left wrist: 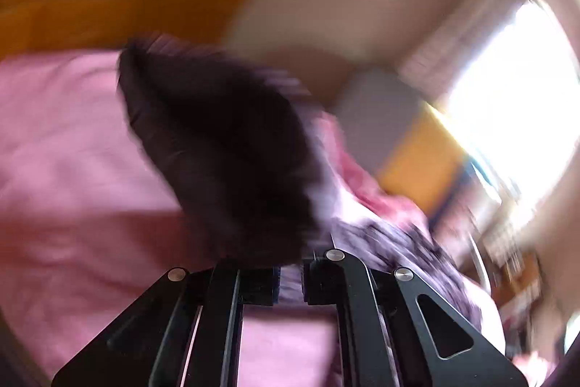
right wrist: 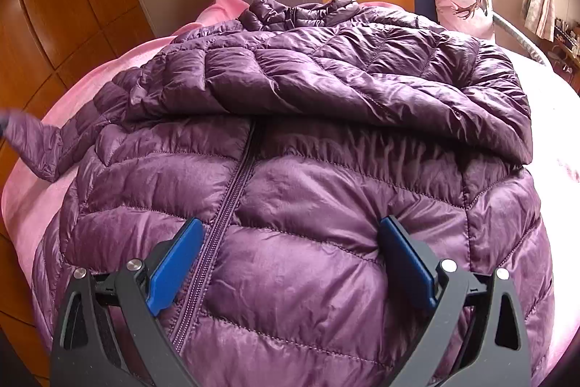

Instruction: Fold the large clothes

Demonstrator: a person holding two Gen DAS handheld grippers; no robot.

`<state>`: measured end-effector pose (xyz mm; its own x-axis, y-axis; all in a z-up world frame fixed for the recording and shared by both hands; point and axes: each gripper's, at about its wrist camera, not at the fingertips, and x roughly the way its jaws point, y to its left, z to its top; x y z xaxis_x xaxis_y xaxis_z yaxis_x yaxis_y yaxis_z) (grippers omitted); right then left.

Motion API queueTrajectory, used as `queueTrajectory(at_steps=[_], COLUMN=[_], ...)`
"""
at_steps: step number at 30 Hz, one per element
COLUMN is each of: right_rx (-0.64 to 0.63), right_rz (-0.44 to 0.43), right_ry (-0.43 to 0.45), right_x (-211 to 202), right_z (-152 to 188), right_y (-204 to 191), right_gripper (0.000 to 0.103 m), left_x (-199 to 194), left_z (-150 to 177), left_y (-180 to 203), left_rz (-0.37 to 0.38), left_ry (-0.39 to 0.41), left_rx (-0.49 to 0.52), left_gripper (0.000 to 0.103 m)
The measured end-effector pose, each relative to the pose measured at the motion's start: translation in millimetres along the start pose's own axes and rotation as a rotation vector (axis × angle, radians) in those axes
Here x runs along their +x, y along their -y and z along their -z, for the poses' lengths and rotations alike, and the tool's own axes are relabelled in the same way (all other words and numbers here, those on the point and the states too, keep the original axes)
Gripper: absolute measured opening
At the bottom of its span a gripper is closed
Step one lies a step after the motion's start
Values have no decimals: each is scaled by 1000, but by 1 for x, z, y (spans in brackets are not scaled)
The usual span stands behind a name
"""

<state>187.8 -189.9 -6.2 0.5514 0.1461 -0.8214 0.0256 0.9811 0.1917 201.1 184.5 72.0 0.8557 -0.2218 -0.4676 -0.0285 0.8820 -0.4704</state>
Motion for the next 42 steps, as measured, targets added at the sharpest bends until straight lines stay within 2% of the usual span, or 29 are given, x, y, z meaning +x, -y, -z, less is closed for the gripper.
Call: queueTrajectory(at_steps=[2, 5, 7, 9, 10, 11, 13, 17, 22, 24, 25, 27, 28, 29, 32, 35, 39, 42], right_rx=[8, 40, 87, 130, 140, 144, 151, 163, 112, 86, 79, 36, 7, -9, -44, -29, 49, 129], right_rz=[-11, -46, -117, -193, -231, -257, -327, -423, -463, -449, -436, -389, -365, -363, -385, -401, -390, -360], right_ry=[1, 0, 3, 15, 26, 35, 45, 18, -52, -82, -95, -138, -147, -129, -23, 96, 219, 267], right_x=[-3, -8, -14, -22, -26, -30, -34, -22, 9, 26, 34, 51, 53, 48, 13, -32, -79, -95], right_z=[0, -4, -8, -15, -20, -24, -34, -53, -66, -69, -69, -70, -71, -74, -92, -117, -150, -162], right_y=[2, 7, 12, 16, 16, 15, 9, -11, -60, -82, -90, -109, -118, -124, -133, -126, -86, -48], right_gripper=[97, 97, 97, 96, 96, 96, 96, 92, 86, 85, 79, 48, 26, 17, 13, 12, 11, 10], left_x=[12, 35, 53, 72, 75, 80, 70, 65, 41, 34, 32, 29, 28, 26, 21, 22, 25, 27], left_z=[18, 52, 80, 102, 113, 123, 137, 138, 132, 133, 135, 140, 143, 146, 151, 152, 144, 137], left_y=[49, 99, 128, 146, 149, 153, 151, 145, 101, 91, 85, 78, 75, 72, 66, 65, 71, 78], left_rz=[67, 137, 160, 177, 179, 181, 177, 173, 146, 123, 113, 89, 75, 57, 46, 24, 15, 20], left_ry=[-45, -132, -203, -277, -305, -330, -324, -332, -305, -298, -300, -311, -315, -318, -323, -331, -330, -317], left_rx=[136, 278, 377, 451, 471, 486, 491, 448, 335, 310, 298, 281, 280, 280, 267, 253, 238, 250], left_gripper=[7, 7, 8, 20, 32, 51, 62, 62, 62, 62, 62, 62, 62, 62, 63, 66, 66, 66])
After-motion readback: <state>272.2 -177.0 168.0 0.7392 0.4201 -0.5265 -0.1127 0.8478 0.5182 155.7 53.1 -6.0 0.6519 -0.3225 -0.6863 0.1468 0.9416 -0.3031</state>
